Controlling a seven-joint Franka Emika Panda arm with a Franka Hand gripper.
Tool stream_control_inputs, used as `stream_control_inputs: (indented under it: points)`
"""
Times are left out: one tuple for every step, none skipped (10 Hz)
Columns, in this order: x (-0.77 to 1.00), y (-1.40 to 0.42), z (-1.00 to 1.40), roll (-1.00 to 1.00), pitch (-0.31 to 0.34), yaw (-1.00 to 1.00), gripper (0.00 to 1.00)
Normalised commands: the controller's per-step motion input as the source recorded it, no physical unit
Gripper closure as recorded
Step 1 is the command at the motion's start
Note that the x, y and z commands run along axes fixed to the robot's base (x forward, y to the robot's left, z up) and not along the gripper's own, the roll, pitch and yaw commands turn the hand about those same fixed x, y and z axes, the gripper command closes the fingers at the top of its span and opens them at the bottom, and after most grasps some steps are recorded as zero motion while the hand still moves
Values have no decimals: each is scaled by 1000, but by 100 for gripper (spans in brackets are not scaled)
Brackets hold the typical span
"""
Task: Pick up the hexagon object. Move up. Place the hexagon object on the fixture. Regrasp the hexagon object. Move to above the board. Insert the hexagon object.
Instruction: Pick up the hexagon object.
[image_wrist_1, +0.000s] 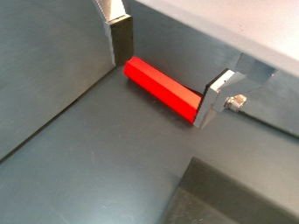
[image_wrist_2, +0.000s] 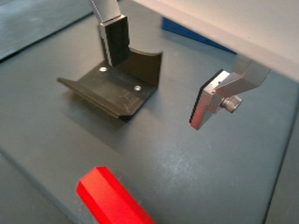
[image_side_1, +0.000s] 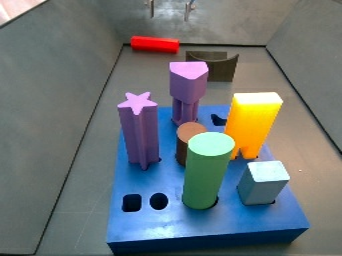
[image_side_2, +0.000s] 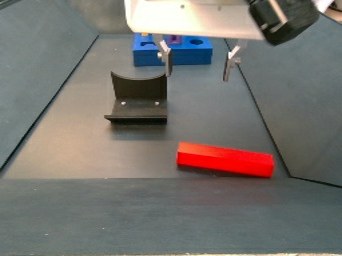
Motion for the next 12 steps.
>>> stream_control_inputs:
  points:
    - [-114,289,-129,-159,-113,-471,0]
    - [-309,737,-91,-201,-136,0,0]
    - [-317,857,-74,-249,-143,14,0]
    - [-317,871,-34,-241,-123,26,0]
    - [-346,891,-43,-204,-103,26,0]
    - [-434,994,-143,-70,-7,23,0]
    - [-174,443,-186,-34,0,-469,0]
    - [0,0,-186,0,0,-1000,0]
    - [0,0,-160,-4,0,-1000,0]
    - [0,0,-137,-24,0,-1000,0]
    - [0,0,-143,-36,0,-1000,0]
    - [0,0,-171,-49,0,-1000,0]
